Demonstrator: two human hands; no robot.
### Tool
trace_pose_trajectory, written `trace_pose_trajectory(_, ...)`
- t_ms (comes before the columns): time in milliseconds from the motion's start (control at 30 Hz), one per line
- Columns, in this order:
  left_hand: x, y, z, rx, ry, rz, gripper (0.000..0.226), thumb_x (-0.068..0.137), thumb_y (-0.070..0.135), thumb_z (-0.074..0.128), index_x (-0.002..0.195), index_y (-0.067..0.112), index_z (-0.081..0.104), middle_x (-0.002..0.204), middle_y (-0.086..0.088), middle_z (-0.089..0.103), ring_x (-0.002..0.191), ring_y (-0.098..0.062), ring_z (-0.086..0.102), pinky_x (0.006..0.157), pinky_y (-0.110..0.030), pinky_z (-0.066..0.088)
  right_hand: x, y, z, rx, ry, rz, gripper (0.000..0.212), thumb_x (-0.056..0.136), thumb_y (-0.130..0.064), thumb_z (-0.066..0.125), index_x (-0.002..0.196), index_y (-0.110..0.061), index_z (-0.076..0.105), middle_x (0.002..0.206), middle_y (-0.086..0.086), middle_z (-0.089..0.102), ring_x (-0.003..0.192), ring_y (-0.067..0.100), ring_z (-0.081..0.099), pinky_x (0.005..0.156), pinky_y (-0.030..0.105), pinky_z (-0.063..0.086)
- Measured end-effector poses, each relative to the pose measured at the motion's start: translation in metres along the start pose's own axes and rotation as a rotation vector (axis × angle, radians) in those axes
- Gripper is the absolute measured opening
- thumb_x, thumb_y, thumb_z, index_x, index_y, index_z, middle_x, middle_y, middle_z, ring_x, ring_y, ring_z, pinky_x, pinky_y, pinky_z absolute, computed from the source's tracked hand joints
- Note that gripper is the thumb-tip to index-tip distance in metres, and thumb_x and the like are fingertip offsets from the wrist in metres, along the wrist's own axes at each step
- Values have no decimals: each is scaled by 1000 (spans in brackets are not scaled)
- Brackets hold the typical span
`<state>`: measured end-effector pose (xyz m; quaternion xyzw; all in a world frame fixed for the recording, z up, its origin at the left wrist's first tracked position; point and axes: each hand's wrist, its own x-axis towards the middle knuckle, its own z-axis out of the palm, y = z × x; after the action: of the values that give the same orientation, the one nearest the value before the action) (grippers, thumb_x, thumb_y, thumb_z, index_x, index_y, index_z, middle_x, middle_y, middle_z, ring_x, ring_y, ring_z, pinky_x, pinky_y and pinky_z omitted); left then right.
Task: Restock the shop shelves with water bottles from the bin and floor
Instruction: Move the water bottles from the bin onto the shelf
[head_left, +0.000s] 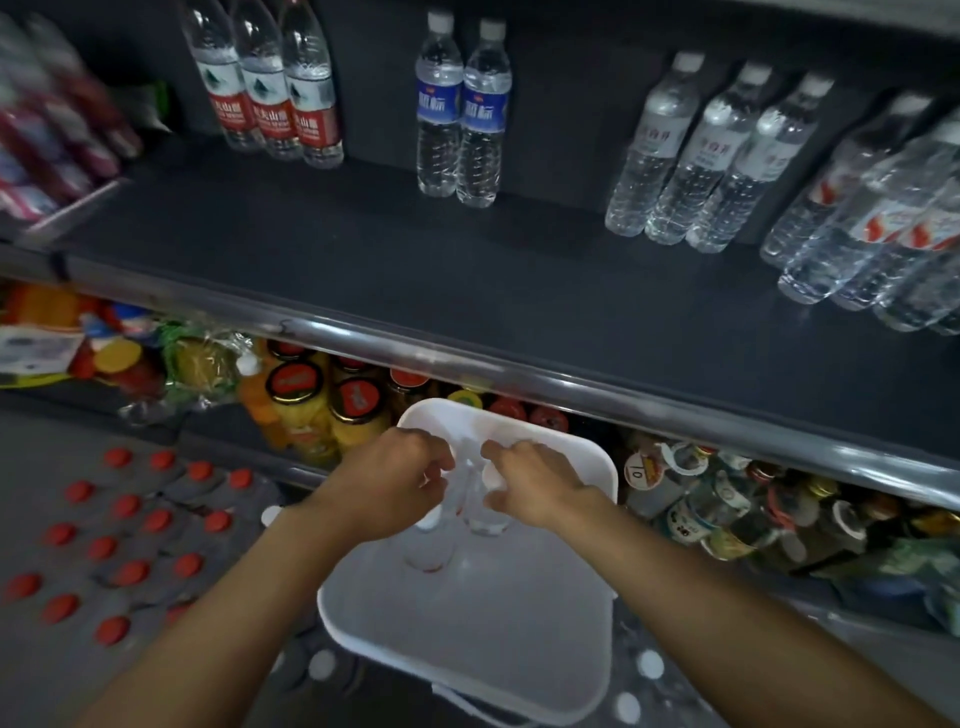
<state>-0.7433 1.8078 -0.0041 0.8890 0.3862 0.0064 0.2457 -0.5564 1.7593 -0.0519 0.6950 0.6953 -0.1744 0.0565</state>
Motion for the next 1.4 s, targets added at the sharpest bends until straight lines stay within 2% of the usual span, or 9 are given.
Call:
trace_pose_trajectory(167, 2, -3, 5, -22, -5, -8, 27, 91, 24, 61, 119, 23, 65, 116, 3, 67, 98, -13, 62, 89, -30, 54, 4, -1, 9, 102, -9, 1, 40, 92, -23, 59, 129, -17, 48, 129, 12, 53, 111, 31, 54, 95, 40, 48)
trace_pose_trajectory(367, 5, -1, -2, -25, 19, 12, 28, 91, 23, 62, 119, 23, 65, 114, 3, 68, 96, -12, 63, 86, -30, 55, -2, 5, 2, 92, 28, -51, 27, 93, -27, 57, 116, -14, 52, 118, 11, 59, 98, 27, 58, 81, 33, 48)
trace_pose_trajectory(567, 10, 11, -12, -2, 55, 29, 26, 91, 22, 60, 116, 23, 67, 109, 4, 68, 91, -11, 62, 81, -25, 53, -15, 3, -37, 111, 107, -48, 32, 89, -36, 61, 109, -12, 56, 104, 9, 61, 90, 27, 58, 69, 37, 48)
trace_pose_trajectory(700, 10, 22, -22, 11, 75, 33, 28, 90, 22, 62, 117, 22, 66, 109, 4, 68, 89, -9, 61, 81, -24, 53, -28, 1, -65, 116, 165, -54, 31, 87, -42, 62, 86, -13, 53, 86, 3, 58, 75, 22, 57, 53, 32, 40)
trace_pose_trajectory(833, 7, 35, -39, 12, 108, 44, 25, 90, 23, 63, 115, 21, 67, 107, 4, 67, 89, -10, 61, 83, -28, 55, -42, 0, -95, 142, 218, -33, 38, 86, -47, 62, 76, -11, 55, 76, 3, 55, 65, 17, 53, 51, 33, 39)
trace_pose_trajectory(933, 5, 50, -55, 25, 127, 63, 19, 91, 22, 61, 108, 21, 67, 104, 3, 68, 88, -12, 63, 81, -31, 57, -59, 2, -119, 139, 299, -14, 44, 86, -51, 59, 61, -19, 41, 66, -1, 48, 58, 14, 47, 45, 30, 27)
trace_pose_trajectory(1100, 5, 85, -82, 37, 193, 131, 11, 88, 14, 59, 92, 16, 69, 93, -2, 69, 79, -17, 60, 74, -33, 55, -93, 10, -162, 152, 437, 35, 47, 84, -53, 58, 59, -16, 43, 65, 3, 49, 64, 24, 52, 48, 29, 32)
trace_pose_trajectory(1267, 8, 117, -101, 27, 209, 182, 22, 88, 18, 63, 109, 19, 69, 103, 1, 70, 89, -16, 65, 83, -36, 55, -131, 33, -202, 201, 583, 93, 51, 82, -53, 61, 58, -9, 49, 62, 6, 52, 60, 21, 51, 50, 29, 33)
trace_pose_trajectory(1400, 18, 144, -103, 26, 209, 248, 23, 87, 18, 64, 110, 19, 70, 103, 1, 70, 91, -15, 65, 84, -32, 54, -165, 60, -225, 222, 684, 133, 52, 82, -49, 64, 58, -4, 54, 54, 4, 51, 47, 13, 45, 44, 25, 28)
